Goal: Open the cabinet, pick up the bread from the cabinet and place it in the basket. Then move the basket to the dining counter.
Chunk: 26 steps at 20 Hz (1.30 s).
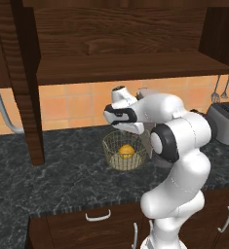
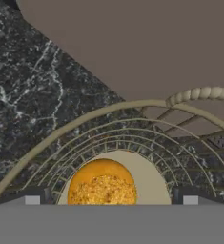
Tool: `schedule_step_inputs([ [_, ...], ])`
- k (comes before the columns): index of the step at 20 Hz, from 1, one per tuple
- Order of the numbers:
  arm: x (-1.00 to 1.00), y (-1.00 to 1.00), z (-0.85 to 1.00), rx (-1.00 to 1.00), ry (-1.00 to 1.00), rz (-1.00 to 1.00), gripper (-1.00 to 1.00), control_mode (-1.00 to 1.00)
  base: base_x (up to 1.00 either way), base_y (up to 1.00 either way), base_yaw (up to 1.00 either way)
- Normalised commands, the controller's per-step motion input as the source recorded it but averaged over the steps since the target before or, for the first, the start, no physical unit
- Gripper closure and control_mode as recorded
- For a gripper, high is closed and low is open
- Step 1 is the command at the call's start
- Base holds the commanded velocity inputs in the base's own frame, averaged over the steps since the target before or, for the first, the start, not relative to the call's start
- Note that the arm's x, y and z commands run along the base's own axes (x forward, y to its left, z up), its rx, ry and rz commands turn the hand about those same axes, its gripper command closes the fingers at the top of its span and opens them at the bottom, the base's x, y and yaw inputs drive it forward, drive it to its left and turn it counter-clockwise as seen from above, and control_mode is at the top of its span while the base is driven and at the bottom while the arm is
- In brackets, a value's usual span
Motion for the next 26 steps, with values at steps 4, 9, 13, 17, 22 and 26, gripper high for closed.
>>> schedule_step_inputs([
  [4,-0.20,0.00,0.34,-0.01,-0.07,0.00,-1.00,-1.00,0.00,0.00,0.00],
  [9,-0.74,0.01,0.24,0.00,-0.09,-0.03,-1.00,-1.00,0.00,0.00,0.00],
  [13,-0.98,-0.04,0.07,0.00,-0.12,0.00,-1.00,-1.00,0.00,0.00,0.00],
  [17,-0.99,-0.25,0.02,0.00,-0.11,0.00,-1.00,-1.00,0.00,0.00,0.00],
  [22,-0.54,-0.24,0.00,0.07,0.02,0.04,-1.00,-1.00,0.00,0.00,0.00],
  [26,-0.08,-0.10,0.04,0.08,0.10,0.04,-1.00,-1.00,0.00,0.00,0.00],
])
